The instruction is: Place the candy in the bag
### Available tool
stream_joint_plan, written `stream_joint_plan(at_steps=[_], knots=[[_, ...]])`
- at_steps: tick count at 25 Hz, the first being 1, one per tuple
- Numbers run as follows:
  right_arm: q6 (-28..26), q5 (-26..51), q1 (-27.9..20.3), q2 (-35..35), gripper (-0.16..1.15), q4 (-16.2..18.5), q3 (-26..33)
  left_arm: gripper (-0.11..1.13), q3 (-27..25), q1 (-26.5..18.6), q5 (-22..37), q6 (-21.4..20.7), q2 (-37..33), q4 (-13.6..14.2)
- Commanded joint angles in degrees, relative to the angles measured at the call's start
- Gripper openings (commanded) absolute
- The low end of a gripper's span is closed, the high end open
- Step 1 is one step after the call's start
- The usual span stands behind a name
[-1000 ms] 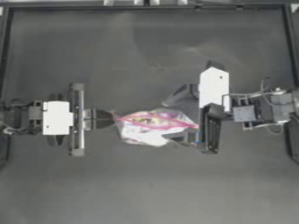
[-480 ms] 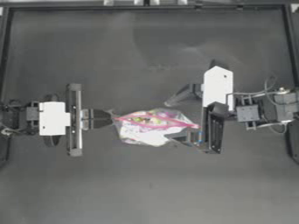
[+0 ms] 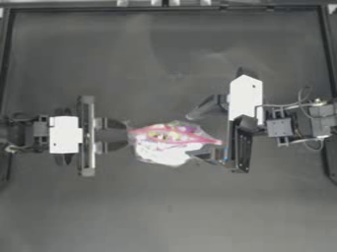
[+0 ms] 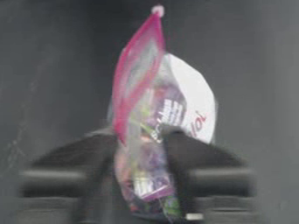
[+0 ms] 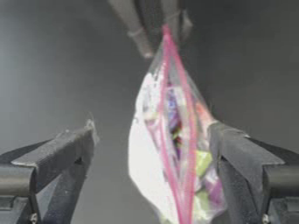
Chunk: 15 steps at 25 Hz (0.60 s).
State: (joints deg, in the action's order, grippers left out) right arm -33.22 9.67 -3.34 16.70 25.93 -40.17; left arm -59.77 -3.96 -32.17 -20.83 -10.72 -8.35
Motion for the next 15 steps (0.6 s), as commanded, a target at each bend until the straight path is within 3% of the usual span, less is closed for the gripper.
stream_joint_plan(at_steps=[1,11,15], knots=[[0.2,-0.4,0.1,1.2,1.02,0.3,0.6,1.05,1.3,-0.1,-0.4,0.0,-0.2,-2.5],[0.4,-0.5,0.1,2.3,1.02,1.1,-0.1,1.02,1.8,-0.6,0.2,-0.3,-1.6,-3.5],[0.0,-0.4,0.1,4.0,1.02,1.3,-1.4,1.02,2.5,-0.7,3.1,-0.3,-4.1,-3.5]])
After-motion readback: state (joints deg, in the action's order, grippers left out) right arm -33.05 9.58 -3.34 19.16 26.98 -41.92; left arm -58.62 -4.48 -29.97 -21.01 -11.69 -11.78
